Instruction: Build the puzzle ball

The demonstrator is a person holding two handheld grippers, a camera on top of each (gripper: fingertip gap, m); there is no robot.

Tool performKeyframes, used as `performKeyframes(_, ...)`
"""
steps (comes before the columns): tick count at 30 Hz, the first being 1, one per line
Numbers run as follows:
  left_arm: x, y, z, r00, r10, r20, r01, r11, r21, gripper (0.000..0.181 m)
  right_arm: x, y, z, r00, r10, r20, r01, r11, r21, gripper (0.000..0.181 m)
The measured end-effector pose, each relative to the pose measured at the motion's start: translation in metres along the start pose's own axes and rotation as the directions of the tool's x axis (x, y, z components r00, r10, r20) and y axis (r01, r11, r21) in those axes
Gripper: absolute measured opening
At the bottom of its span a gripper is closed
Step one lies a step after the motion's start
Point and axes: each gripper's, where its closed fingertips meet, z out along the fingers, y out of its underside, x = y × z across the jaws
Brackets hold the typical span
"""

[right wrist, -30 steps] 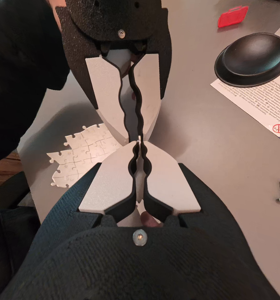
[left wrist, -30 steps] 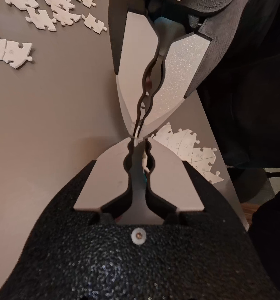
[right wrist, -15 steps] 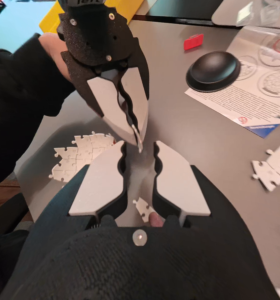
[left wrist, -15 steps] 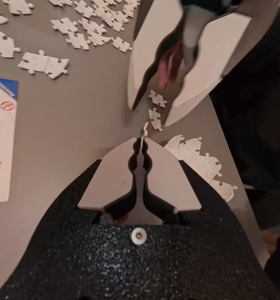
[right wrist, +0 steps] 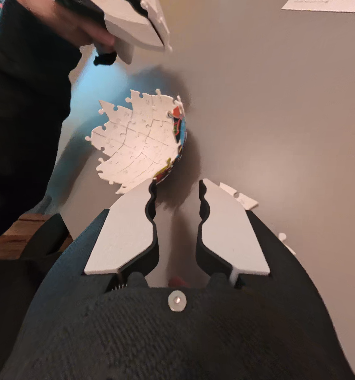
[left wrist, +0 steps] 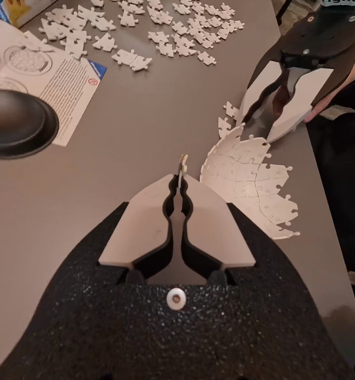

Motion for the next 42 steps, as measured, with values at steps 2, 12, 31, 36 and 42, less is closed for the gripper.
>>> performKeyframes(2, 0.002, 0.011, -0.008, 0.999, -0.017, 0.030, 0.017, 1.000, -0.005, 0.002, -0.005, 0.001, 0.006, 0.999, -0.026, 0.026, 0.026, 0.999, -0.030, 0.041)
performKeyframes(12, 0.016, 0.037, -0.024, 0.993, -0.070, 0.092, 0.069, 0.998, 0.012, 0.002, 0.002, -0.010, 0.017, 0.994, -0.106, -0.021, 0.105, 0.994, -0.024, 0.045)
performKeyframes(31, 0.032, 0.029, -0.038, 0.981, -0.092, 0.173, 0.079, 0.994, 0.082, 0.002, 0.003, -0.010, -0.009, 0.992, 0.022, 0.126, -0.029, 0.998, 0.049, 0.051)
performKeyframes(36, 0.041, 0.019, -0.047, 0.975, -0.060, 0.212, 0.044, 0.996, 0.080, 0.002, -0.014, -0.008, -0.005, 0.994, -0.085, 0.071, 0.085, 0.996, 0.010, 0.054)
performKeyframes(42, 0.055, -0.004, -0.052, 0.983, -0.018, 0.185, 0.013, 1.000, 0.028, 0.002, -0.002, -0.027, 0.016, 0.991, -0.114, 0.064, 0.115, 0.993, -0.006, 0.052)
